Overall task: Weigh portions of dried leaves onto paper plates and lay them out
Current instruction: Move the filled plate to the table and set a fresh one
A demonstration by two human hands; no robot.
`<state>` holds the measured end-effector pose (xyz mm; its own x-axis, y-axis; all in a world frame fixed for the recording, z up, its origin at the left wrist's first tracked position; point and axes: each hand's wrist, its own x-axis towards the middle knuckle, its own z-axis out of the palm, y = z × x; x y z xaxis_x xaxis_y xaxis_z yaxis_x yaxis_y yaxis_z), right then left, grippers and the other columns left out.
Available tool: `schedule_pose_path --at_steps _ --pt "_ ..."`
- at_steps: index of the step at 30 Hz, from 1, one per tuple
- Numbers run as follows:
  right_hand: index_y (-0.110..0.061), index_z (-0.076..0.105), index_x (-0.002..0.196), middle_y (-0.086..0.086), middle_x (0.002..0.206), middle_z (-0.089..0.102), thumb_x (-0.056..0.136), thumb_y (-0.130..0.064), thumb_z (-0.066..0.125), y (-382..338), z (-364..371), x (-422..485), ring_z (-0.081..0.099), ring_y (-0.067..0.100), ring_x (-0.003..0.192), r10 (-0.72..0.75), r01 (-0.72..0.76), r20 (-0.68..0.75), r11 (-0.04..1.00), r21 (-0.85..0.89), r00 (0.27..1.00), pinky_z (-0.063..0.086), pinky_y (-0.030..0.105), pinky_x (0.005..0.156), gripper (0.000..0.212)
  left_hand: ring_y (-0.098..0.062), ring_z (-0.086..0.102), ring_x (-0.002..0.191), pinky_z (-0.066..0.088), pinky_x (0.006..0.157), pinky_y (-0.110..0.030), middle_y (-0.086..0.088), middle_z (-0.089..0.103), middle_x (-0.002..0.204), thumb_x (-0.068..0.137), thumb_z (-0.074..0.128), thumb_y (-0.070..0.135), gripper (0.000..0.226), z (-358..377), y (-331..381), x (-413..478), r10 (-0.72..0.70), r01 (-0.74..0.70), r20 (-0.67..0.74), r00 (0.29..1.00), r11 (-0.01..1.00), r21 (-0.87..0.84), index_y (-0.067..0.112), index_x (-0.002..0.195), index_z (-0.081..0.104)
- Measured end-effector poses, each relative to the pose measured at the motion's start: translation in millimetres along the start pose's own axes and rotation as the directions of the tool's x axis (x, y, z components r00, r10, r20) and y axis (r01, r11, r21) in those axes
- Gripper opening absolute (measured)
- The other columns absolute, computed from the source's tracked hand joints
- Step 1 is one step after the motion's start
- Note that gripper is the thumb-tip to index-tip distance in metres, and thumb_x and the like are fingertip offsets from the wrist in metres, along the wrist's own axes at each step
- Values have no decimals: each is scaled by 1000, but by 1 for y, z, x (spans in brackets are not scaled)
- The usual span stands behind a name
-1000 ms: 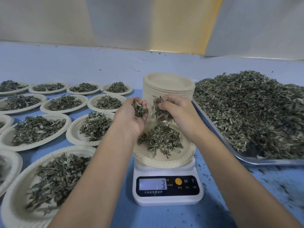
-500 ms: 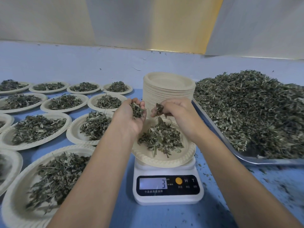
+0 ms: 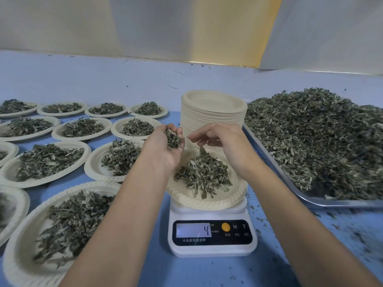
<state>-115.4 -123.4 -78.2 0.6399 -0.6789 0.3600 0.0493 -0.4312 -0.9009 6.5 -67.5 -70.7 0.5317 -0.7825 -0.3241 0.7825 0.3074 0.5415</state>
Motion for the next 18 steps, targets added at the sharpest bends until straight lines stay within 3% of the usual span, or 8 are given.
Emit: schedule_pose_path --at_steps 4,8,14,18 --pt "-4 73 87 7 81 72 89 2 37 0 2 1 63 9 72 19 -18 -18 999 37 1000 46 10 64 37 -10 47 58 39 53 -15 -2 46 68 102 35 15 31 0 -1 -1 4 -4 3 1000 1000 5 8 74 47" --pt "-9 72 91 3 80 71 93 -4 39 1 3 1 61 7 72 60 -59 -40 998 26 997 44 9 64 34 -9 47 58 38 52 -15 -1 47 67 102 35 16 31 0 -1 0 -6 6 5 1000 1000 8 9 74 47" --pt "-27 69 96 -9 97 72 97 -30 47 3 4 2 63 2 87 76 -87 -107 991 -106 991 47 22 83 23 -9 49 58 40 51 -15 -2 48 68 101 37 15 28 -1 0 0 -15 15 2 1000 1000 15 8 76 49" --pt "-18 68 113 -9 101 71 100 -25 44 4 4 2 63 0 89 63 -79 -129 989 -125 990 47 22 86 28 -9 49 58 41 53 -15 -2 49 67 101 38 15 28 -2 0 0 -22 22 6 1000 1000 -5 7 77 50"
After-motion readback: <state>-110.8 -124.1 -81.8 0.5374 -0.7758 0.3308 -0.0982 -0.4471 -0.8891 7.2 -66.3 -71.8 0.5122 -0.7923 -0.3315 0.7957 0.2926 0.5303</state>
